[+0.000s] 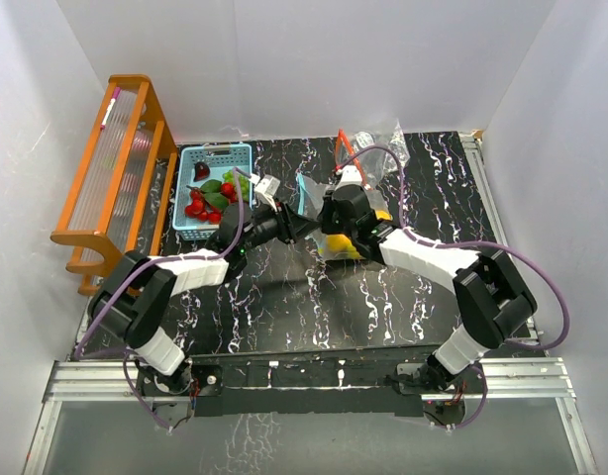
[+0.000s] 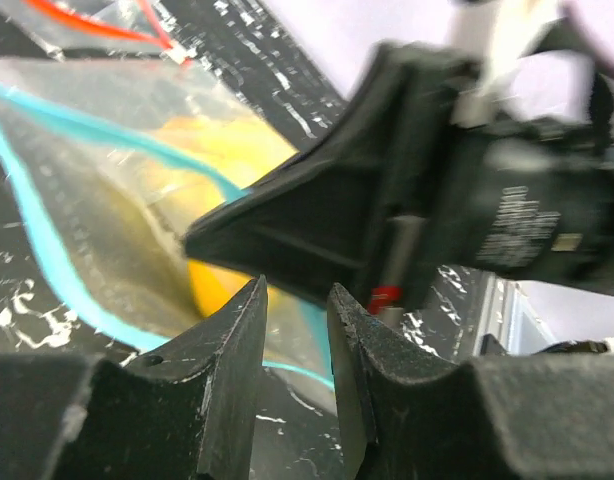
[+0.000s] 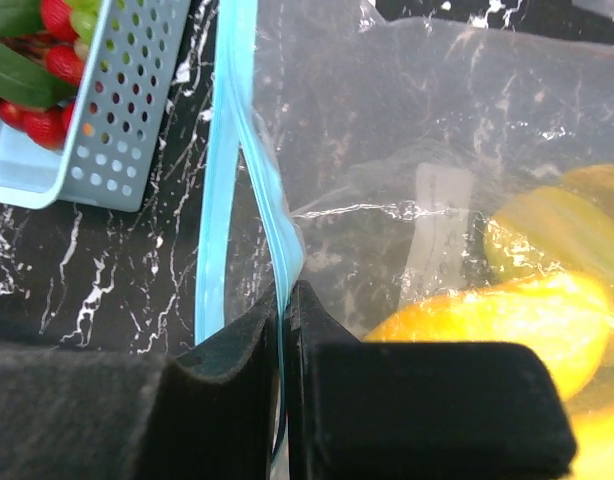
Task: Open the zip-top bag and remove the fake food
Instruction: Open the zipper of the food storage bag at the center of the board, then pick up the fake fruit from the zipper food storage bag.
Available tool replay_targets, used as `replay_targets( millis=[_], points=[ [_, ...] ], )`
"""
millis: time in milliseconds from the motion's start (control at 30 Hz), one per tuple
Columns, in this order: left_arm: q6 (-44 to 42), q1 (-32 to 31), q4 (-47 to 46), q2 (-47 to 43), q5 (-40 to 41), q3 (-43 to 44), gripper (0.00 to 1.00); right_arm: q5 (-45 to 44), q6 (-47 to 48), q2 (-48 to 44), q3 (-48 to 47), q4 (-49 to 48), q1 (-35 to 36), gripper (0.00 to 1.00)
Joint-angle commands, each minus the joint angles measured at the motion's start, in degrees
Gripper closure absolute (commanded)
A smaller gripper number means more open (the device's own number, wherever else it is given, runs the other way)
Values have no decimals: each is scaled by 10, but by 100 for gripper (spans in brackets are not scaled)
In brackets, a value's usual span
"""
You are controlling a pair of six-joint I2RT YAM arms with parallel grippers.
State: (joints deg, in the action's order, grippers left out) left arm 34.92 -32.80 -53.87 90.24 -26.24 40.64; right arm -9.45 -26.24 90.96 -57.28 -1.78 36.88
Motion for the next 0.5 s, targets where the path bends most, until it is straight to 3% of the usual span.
replay_targets(
  millis=[0, 167, 467],
  points=[
    [4, 0, -2, 38, 35, 24, 70, -6, 4, -57, -10, -45, 1, 92],
    [29, 0, -24, 91, 36, 37, 70, -13, 8, -84, -3, -39, 0, 92],
    [19, 0, 60, 162, 65, 110, 69, -1, 16, -151, 18, -37, 1, 92]
  ],
)
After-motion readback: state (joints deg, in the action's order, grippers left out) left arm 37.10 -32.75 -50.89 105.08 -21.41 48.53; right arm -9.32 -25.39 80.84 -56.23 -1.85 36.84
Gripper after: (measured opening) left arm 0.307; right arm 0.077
